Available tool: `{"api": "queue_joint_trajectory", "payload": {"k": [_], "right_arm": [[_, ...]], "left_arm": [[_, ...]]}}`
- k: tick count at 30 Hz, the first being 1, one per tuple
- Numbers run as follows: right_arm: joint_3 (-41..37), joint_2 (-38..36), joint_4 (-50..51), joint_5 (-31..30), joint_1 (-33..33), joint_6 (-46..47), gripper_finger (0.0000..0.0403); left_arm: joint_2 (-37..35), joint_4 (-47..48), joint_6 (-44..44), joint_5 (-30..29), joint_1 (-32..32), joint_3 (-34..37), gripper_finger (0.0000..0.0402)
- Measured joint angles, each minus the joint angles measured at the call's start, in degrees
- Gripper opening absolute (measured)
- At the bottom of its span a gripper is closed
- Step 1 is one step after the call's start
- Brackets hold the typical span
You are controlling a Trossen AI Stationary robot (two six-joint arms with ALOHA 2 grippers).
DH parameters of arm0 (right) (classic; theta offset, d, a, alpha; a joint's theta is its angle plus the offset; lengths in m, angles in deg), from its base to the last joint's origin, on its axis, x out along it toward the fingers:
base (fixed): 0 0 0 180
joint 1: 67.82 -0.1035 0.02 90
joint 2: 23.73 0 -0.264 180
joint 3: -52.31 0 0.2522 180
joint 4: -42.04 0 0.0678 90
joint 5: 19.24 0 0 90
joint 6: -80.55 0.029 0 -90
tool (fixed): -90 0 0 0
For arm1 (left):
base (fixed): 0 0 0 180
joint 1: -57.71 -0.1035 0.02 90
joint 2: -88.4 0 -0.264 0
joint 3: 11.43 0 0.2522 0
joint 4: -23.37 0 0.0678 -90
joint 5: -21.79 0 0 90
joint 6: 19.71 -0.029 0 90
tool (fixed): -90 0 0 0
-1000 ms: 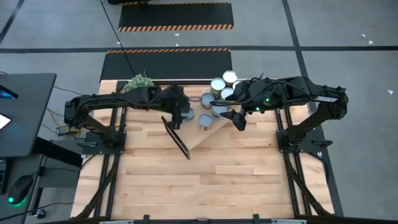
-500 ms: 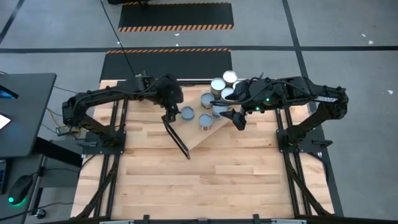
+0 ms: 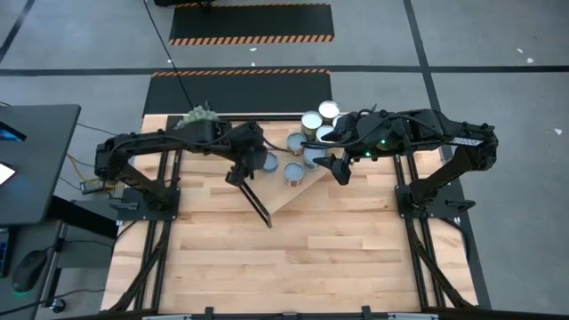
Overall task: Pick and place cans onto a shelf
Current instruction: Put the blue tuna can on the shelf
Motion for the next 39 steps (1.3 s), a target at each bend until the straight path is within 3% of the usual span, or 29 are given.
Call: {"api": "queue_joint_trajectory", "payload": {"k": [6, 10, 25, 39], "right_arm": [[0.0, 0.0, -0.7, -0.4, 0.0, 0.2, 0.0348], [0.0, 0.0, -0.9, -0.4, -0.1, 0.2, 0.0348], [0.0, 0.0, -0.8, -0.4, -0.2, -0.1, 0.0348], [0.0, 0.0, -0.8, -0.4, -0.2, -0.9, 0.0348]], "left_arm": [[2.4, -0.7, -11.5, -0.9, 0.9, 0.0, 0.0237], [3.8, -1.3, -13.7, -0.9, 0.8, 0.1, 0.0224], [6.0, -2.0, -13.5, -2.1, 0.5, 0.5, 0.0093], [6.0, -2.9, -9.4, -2.2, 0.6, 0.5, 0.0026]]}}
